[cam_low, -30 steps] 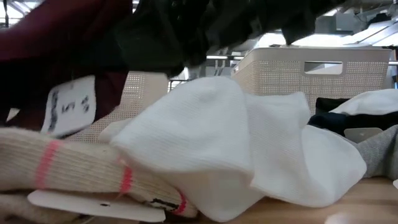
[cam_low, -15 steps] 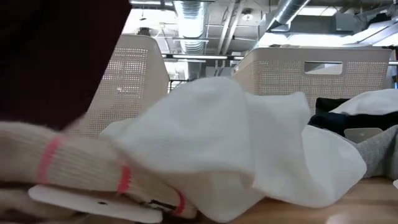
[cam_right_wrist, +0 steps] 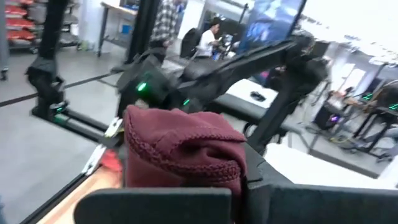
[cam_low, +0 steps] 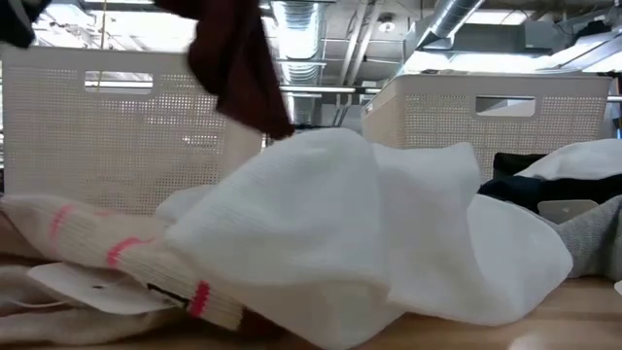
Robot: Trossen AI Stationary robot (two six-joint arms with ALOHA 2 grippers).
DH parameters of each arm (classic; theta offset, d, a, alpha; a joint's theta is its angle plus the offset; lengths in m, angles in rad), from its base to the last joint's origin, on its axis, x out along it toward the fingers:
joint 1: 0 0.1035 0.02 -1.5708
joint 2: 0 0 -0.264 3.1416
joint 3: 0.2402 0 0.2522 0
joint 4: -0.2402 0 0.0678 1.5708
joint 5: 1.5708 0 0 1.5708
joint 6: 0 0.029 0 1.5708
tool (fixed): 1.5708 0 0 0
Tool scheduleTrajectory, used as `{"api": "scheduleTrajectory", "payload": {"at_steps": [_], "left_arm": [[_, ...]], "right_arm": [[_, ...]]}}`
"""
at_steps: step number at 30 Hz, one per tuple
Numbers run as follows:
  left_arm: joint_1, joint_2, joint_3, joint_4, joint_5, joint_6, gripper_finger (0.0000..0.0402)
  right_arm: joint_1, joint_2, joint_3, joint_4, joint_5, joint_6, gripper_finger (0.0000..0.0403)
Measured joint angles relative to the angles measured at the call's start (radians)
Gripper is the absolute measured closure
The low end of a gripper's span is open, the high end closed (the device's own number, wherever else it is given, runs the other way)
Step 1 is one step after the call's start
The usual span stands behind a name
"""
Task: Sort clothes
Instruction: Put the dark red underwear into the left white bin
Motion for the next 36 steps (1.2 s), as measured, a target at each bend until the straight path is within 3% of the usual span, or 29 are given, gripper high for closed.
{"api": "scheduleTrajectory", "payload": {"at_steps": [7,14,27,36], "left_arm": [[0.008,0.000,-0.157,0.299,-0.017,0.065,0.0237],[0.027,0.000,-0.232,0.467,-0.051,0.136,0.0237],[0.048,0.000,-0.237,0.482,-0.060,0.183,0.0237],[0.049,0.000,-0.237,0.479,-0.063,0.186,0.0237]], "right_arm": [[-0.069,-0.035,0.000,0.061,-0.020,-0.003,0.0400],[-0.142,-0.029,0.046,0.099,-0.044,-0.004,0.0400],[-0.276,0.031,0.217,0.127,-0.141,-0.021,0.0398],[-0.369,0.202,0.401,0.123,-0.212,0.017,0.0397]]}}
